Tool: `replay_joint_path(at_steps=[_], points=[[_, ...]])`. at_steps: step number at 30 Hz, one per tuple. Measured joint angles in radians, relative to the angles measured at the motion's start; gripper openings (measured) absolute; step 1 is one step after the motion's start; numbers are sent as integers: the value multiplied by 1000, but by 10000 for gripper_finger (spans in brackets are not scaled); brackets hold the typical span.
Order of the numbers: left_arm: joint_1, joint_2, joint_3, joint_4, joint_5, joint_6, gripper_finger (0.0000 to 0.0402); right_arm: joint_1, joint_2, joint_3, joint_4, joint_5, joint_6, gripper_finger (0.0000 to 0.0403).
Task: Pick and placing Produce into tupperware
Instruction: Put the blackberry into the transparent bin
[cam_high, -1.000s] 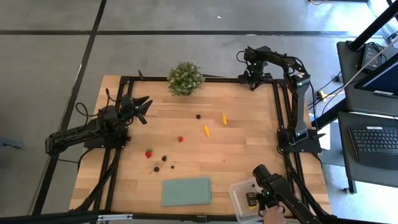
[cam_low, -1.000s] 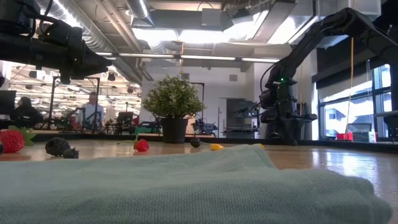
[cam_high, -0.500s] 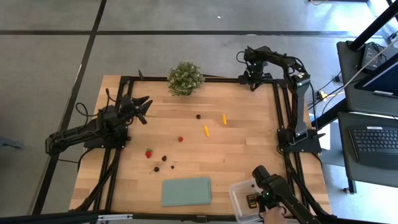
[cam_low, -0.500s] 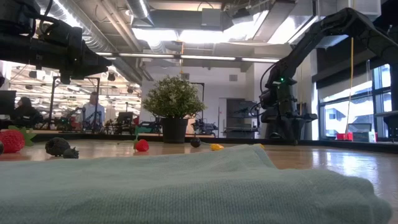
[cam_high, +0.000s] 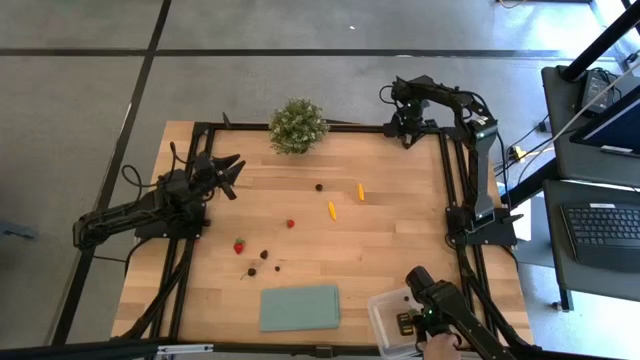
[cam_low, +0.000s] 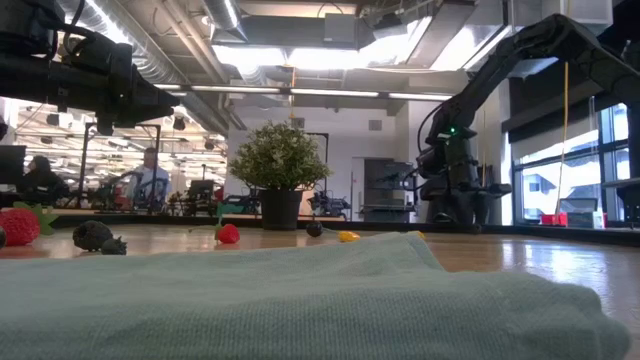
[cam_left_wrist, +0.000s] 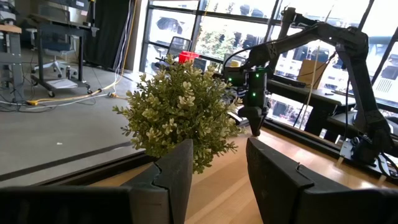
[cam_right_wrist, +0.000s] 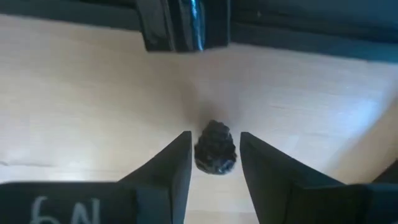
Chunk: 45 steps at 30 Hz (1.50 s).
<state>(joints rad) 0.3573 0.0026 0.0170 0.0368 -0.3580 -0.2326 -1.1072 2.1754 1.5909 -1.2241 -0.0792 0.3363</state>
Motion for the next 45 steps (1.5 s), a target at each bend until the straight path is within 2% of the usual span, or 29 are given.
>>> replay_joint_path(at_steps=[9,28,37,39,45], points=[[0,0,0,0,0,0,143,1,-2,-4,-25,0,3,123],[0,0,0,0,0,0,143,1,-2,-4,-20,0,1,122],[0,0,0,0,0,0,143,1,-5,-4,-20,0,1,87],[0,0,0,0,0,0,143,2,-5,-4,-19,0,10,97],[0,0,0,0,0,0,143,5,-5,-4,-11,0,29,167]])
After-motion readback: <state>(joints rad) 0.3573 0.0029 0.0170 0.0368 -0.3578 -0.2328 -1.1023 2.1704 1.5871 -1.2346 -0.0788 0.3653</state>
